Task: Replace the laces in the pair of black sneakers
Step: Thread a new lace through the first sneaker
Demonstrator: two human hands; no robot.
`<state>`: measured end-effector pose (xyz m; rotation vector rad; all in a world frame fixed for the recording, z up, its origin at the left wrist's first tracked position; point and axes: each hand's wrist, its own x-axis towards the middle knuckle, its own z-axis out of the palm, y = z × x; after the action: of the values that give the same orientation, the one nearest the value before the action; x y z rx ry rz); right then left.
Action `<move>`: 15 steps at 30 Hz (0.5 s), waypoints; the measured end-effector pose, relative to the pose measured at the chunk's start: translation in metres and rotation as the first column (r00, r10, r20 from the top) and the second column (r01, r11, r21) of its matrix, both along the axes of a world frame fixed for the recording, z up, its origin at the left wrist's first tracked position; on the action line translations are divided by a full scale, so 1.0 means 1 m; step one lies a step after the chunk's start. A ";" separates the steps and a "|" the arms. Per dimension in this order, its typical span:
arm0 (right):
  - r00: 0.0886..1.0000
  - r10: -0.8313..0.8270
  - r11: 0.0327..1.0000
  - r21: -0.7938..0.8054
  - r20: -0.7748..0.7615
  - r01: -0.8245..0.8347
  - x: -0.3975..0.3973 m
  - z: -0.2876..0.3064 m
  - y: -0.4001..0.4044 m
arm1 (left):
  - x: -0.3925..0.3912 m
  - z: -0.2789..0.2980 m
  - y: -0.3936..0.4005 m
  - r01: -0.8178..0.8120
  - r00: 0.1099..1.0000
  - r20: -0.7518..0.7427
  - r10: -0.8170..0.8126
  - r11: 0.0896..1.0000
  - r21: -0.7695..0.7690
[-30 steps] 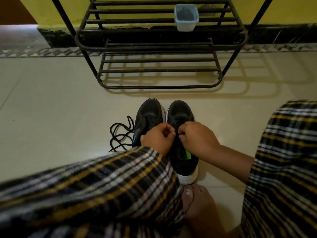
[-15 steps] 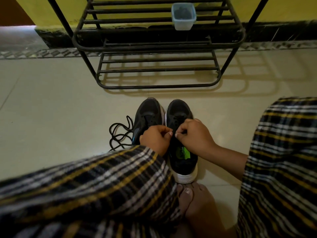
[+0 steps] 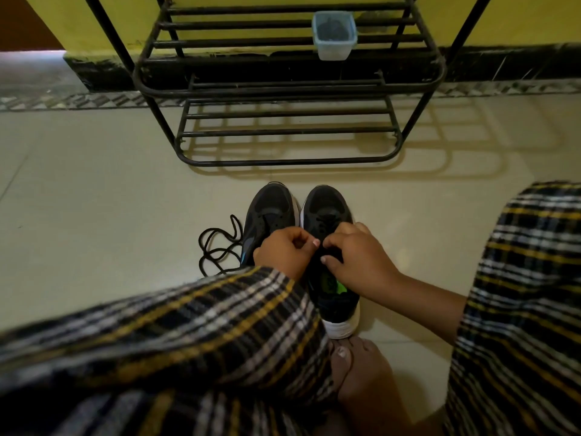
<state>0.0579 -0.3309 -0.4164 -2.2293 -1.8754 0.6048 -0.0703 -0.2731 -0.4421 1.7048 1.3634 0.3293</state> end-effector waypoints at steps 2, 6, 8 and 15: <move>0.999 0.040 0.999 -0.005 -0.015 -0.040 0.003 -0.001 -0.004 | 0.001 0.000 0.000 -0.003 1.000 0.002 0.003 1.000 -0.005; 0.998 0.053 0.999 0.010 -0.022 -0.053 0.007 0.000 -0.005 | 0.003 0.003 0.001 0.001 1.000 -0.012 -0.001 1.000 0.030; 0.997 0.021 1.000 0.023 -0.070 -0.019 0.008 -0.001 -0.008 | 0.005 0.005 0.001 0.022 0.999 -0.034 -0.020 0.998 0.056; 0.957 0.223 0.954 0.242 -0.186 -0.175 0.013 0.006 -0.019 | 0.008 0.009 0.001 0.128 0.987 -0.119 -0.106 0.973 0.192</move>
<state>0.0711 -0.3497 -0.4108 -1.7762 -1.9630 0.6008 -0.0624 -0.2719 -0.4333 1.9858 1.3363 0.3189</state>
